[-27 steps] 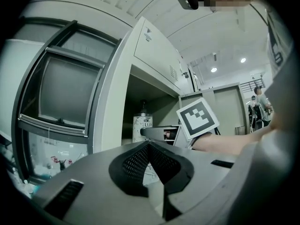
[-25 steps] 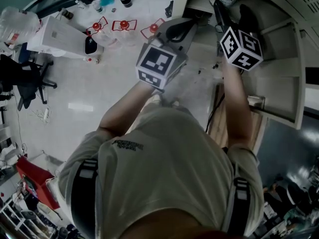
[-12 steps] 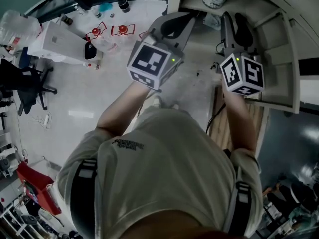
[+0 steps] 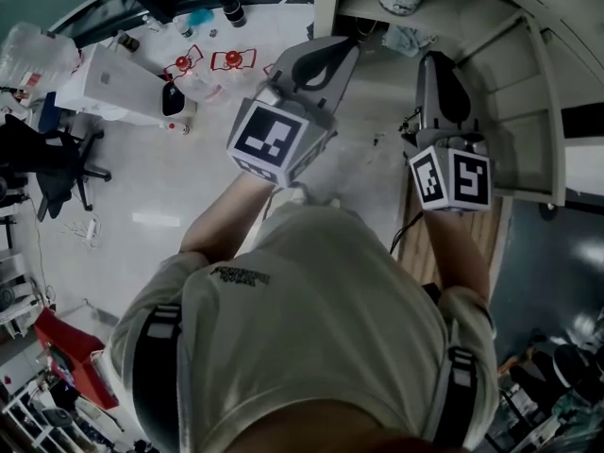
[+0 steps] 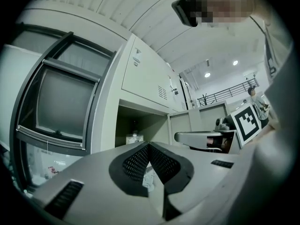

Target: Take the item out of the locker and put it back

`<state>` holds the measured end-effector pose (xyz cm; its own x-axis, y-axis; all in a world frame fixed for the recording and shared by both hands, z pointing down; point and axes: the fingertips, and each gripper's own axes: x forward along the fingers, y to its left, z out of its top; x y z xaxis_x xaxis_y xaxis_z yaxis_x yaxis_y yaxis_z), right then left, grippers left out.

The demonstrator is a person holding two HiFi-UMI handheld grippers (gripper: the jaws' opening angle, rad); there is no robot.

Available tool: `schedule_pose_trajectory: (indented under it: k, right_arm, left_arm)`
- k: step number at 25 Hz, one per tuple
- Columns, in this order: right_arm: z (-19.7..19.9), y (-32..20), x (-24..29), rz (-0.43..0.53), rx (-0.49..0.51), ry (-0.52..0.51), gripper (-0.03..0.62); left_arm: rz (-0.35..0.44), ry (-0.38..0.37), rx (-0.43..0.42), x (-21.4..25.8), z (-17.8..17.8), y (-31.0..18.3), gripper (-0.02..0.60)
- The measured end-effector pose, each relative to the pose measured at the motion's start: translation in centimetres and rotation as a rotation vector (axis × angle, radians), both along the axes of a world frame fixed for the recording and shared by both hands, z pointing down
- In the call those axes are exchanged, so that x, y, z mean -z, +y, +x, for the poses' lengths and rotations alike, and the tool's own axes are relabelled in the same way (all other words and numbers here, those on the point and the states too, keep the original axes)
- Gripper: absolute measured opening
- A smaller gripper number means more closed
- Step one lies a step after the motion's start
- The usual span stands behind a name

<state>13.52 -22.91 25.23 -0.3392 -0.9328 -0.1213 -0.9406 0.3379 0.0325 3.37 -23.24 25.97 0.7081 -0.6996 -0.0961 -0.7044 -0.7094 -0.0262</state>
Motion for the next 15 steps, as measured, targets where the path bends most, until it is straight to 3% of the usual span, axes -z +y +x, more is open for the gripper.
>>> schedule_pose_trajectory:
  k: [15]
  right_arm:
    - [-3.2,4.2,-5.2,-0.057,0.085,-0.01,0.002]
  left_arm:
    - [-0.065,-0.011,0.006,-4.4,-0.6,3.1,0.011]
